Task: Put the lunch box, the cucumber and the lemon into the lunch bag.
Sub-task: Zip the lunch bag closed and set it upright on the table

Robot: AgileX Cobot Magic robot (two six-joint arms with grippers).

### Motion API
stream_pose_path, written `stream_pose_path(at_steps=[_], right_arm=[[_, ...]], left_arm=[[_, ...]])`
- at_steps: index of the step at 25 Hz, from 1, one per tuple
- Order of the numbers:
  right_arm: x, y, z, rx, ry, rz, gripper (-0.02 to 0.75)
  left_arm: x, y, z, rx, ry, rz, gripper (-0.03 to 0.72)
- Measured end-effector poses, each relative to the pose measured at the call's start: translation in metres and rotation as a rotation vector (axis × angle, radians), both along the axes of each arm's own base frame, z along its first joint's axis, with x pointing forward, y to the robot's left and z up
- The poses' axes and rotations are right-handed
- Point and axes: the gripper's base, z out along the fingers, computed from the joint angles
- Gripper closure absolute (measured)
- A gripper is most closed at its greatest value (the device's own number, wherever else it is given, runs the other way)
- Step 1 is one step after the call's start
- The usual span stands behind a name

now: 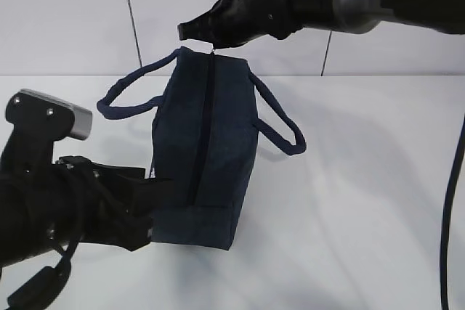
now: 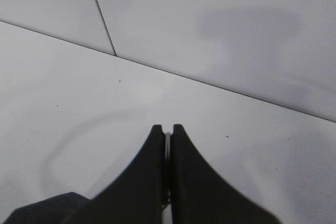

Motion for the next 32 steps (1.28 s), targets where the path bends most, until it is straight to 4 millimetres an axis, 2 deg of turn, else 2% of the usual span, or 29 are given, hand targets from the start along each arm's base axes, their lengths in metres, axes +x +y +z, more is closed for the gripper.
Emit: stream_pose_path(at_steps=[3, 7, 11, 17, 21, 25, 30, 32], right_arm=[[-0.001, 0.000, -0.002, 0.013, 0.027, -0.014, 0.751], [-0.002, 0.000, -0.002, 0.034, 0.056, -0.029, 0.751], [-0.004, 0.000, -0.003, 0.067, 0.088, -0.044, 0.751], [-0.005, 0.001, -0.001, 0.091, 0.100, -0.050, 0.751], [-0.006, 0.000, 0.003, 0.099, 0.097, -0.051, 0.752], [-0.006, 0.000, 0.002, 0.104, 0.107, -0.055, 0.752], [-0.007, 0.000, 0.002, 0.109, 0.114, -0.059, 0.751], [-0.007, 0.000, 0.001, 0.110, 0.125, -0.063, 0.751]], left_arm=[[-0.005, 0.005, 0.011, -0.035, 0.024, 0.015, 0.329], [-0.006, 0.011, 0.034, -0.111, 0.031, 0.048, 0.307], [0.020, 0.021, 0.066, -0.150, 0.077, 0.133, 0.306], [0.066, 0.048, 0.108, -0.132, 0.162, 0.248, 0.309], [0.089, 0.053, 0.119, -0.067, 0.308, 0.244, 0.309], [0.110, 0.044, 0.130, -0.018, 0.416, 0.192, 0.309], [0.128, 0.032, 0.125, 0.018, 0.523, 0.141, 0.309], [0.141, 0.020, 0.118, 0.014, 0.597, 0.087, 0.309]])
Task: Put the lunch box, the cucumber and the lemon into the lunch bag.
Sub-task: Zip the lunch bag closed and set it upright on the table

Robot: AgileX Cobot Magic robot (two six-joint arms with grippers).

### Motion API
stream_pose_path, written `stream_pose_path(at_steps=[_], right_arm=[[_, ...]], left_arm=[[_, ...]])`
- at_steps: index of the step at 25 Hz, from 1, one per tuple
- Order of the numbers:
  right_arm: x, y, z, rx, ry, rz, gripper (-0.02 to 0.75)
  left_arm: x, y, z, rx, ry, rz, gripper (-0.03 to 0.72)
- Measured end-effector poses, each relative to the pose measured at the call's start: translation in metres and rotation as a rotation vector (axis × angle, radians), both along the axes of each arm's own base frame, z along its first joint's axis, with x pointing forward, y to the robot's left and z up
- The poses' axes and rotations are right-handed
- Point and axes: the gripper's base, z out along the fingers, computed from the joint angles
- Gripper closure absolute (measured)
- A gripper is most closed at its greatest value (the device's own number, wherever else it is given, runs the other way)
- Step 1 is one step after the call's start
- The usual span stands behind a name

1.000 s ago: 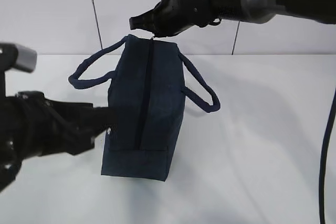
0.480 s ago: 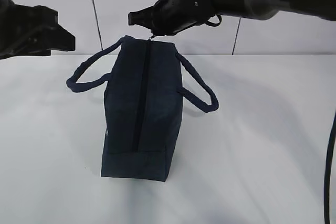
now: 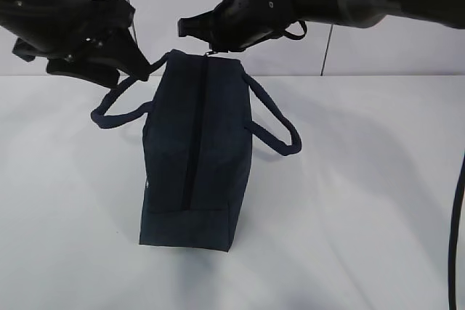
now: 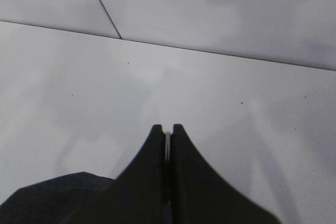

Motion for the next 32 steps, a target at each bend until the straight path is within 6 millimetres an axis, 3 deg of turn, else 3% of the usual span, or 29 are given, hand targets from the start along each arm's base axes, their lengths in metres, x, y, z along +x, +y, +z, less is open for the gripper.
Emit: stream_pose_path(at_steps=[13, 16, 19, 21, 32], right_arm=[[-0.001, 0.000, -0.002, 0.008, 0.031, -0.011, 0.751], [-0.002, 0.000, -0.002, 0.021, 0.041, -0.015, 0.751], [-0.003, 0.001, -0.002, 0.039, 0.049, -0.019, 0.751], [-0.003, 0.001, -0.002, 0.049, 0.057, -0.022, 0.751], [-0.003, 0.002, -0.002, 0.061, 0.065, -0.026, 0.751]], left_arm=[[0.039, -0.026, -0.040, -0.030, 0.160, -0.101, 0.322], [0.042, -0.028, -0.048, -0.035, 0.173, -0.114, 0.418], [0.045, -0.030, -0.053, -0.037, 0.156, -0.137, 0.606], [0.046, -0.030, -0.056, -0.029, 0.142, -0.165, 0.664], [0.038, -0.031, -0.058, -0.011, 0.172, -0.312, 0.689]])
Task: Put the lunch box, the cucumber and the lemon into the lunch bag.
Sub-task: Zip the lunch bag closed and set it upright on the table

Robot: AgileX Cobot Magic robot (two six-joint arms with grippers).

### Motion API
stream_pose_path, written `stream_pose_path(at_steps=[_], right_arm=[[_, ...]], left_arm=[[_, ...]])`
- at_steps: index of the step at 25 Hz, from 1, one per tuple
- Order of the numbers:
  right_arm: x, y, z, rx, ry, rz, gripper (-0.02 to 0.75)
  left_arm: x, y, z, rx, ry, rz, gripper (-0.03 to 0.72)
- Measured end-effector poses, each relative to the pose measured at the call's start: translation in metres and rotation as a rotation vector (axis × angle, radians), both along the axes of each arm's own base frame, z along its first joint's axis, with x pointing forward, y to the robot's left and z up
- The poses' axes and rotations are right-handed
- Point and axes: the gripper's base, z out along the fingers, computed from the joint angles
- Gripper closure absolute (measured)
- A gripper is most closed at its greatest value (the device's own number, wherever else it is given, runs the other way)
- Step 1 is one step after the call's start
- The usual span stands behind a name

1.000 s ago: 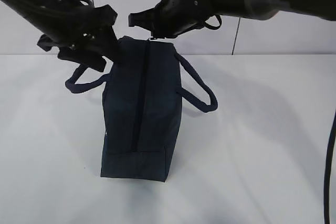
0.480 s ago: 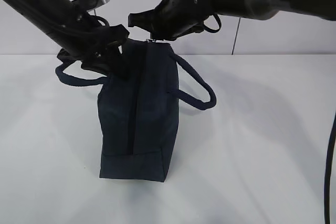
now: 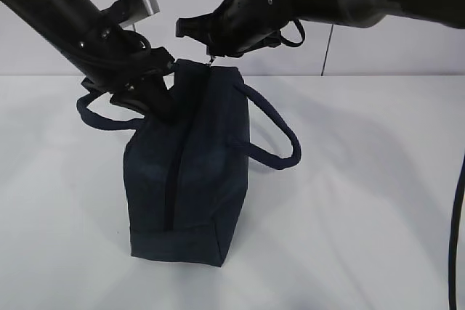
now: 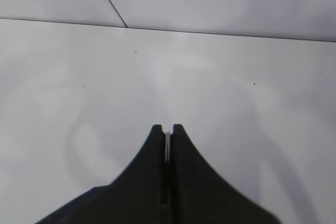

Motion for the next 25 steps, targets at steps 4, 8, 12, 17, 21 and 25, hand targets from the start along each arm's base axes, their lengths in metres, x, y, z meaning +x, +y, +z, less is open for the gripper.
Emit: stream_pose_path(at_steps=[4, 8, 12, 17, 21, 25], right_arm=[[0.000, 0.000, 0.000, -0.006, 0.002, 0.000, 0.751], [0.000, -0.001, 0.000, -0.030, -0.009, 0.006, 0.751], [0.001, -0.003, -0.001, -0.057, -0.014, 0.010, 0.751], [0.001, -0.003, -0.004, -0.079, -0.013, 0.014, 0.751], [0.003, -0.003, -0.013, -0.091, 0.000, 0.016, 0.751], [0.004, -0.002, -0.016, -0.094, 0.006, 0.016, 0.751]], left_arm=[[-0.003, -0.001, 0.000, 0.001, 0.014, -0.022, 0.690], [-0.008, -0.011, 0.000, 0.002, 0.014, -0.052, 0.690], [-0.011, -0.017, 0.002, 0.003, 0.006, -0.073, 0.690], [-0.011, -0.017, 0.002, 0.007, 0.005, -0.076, 0.690], [-0.014, -0.015, 0.007, 0.012, 0.000, -0.087, 0.690], [-0.015, -0.014, 0.009, 0.017, -0.006, -0.092, 0.690]])
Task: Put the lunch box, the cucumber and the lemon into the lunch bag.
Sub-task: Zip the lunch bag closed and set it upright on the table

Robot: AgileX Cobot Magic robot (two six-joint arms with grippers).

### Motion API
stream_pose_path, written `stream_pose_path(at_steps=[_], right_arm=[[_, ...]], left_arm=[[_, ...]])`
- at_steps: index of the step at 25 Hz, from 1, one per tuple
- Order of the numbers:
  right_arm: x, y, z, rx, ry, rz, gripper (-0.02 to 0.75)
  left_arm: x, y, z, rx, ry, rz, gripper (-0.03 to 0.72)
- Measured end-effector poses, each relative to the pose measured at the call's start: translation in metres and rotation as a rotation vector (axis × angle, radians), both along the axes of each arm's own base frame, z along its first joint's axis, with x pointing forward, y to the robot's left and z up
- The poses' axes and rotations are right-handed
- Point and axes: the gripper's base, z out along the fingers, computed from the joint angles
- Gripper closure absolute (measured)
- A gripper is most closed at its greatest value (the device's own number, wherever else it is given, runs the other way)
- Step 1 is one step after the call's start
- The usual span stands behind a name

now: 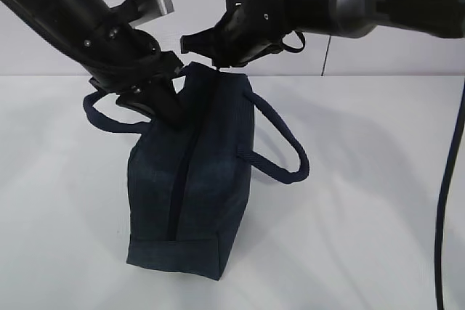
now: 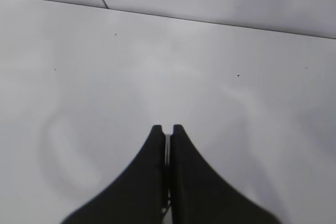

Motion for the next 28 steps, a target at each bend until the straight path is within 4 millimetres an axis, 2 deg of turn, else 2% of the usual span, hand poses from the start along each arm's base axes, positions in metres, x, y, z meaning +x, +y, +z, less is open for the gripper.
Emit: stream_pose_path(at_steps=[6, 17, 28], right_arm=[[0.004, -0.005, -0.007, 0.004, 0.017, -0.016, 0.751], [-0.003, -0.012, 0.005, -0.041, 0.093, -0.041, 0.751], [0.001, -0.009, -0.021, -0.042, 0.148, -0.047, 0.751]], left_arm=[[-0.001, 0.000, 0.000, 0.005, 0.006, -0.007, 0.690], [-0.004, 0.003, 0.001, 0.036, 0.004, -0.031, 0.690], [-0.004, 0.004, 0.000, 0.061, -0.006, -0.044, 0.691]])
